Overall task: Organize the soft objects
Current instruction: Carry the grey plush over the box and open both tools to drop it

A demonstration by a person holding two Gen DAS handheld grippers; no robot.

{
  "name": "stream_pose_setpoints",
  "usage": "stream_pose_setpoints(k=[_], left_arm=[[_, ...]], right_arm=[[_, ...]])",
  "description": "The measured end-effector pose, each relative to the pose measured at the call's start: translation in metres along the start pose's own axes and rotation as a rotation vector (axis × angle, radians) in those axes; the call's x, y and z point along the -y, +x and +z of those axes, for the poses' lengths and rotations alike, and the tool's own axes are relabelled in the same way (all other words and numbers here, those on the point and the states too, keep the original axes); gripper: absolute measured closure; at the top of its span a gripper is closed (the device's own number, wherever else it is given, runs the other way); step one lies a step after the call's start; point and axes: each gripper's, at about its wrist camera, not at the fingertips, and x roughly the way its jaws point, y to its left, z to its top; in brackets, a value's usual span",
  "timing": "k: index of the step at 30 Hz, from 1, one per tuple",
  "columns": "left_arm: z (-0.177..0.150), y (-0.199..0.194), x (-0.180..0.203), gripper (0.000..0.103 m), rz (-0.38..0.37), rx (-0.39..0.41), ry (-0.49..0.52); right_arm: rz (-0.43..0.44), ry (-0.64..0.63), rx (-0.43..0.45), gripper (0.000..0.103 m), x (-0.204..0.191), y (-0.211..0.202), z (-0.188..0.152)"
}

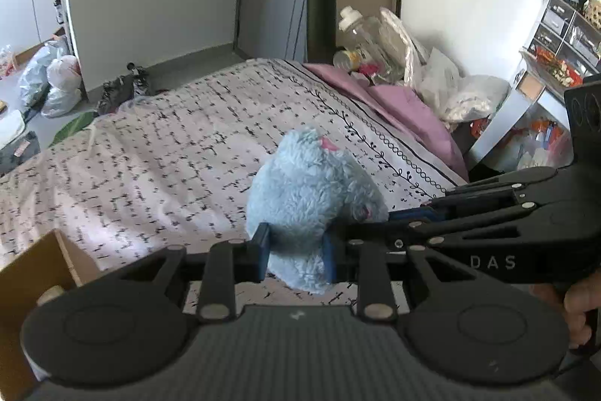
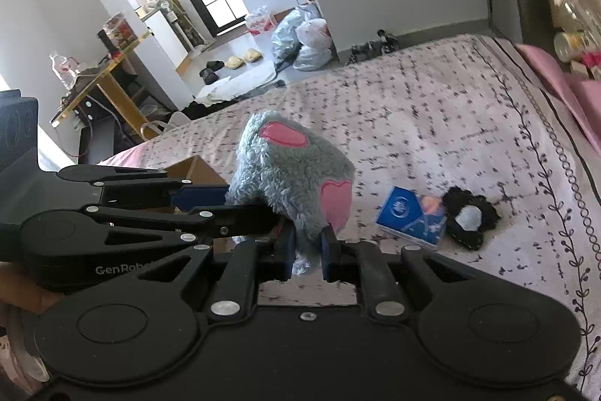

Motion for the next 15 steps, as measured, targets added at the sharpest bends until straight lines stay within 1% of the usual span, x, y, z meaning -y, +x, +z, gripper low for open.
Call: stream_pose_setpoints(k=[5,12,15], left_arm=[[-0.006,-0.025,-0.01,0.076,0.019,0.027,0.002],[-0.016,-0.059,-0.029,0.076,0.05,0.059,-0.012],[-0.02,-0.072,-0.038,0.076,0.048,0.064,-0.013]], right_arm=[[0.005,-0.043,0.018,0.089,-0.027,-0.003,0.001],[0.042,-0.037,0.034,0.089,-0.056,-0.002,0.002],[0.047,-0.041,0.037,0.089,-0.069,0.0,0.003]])
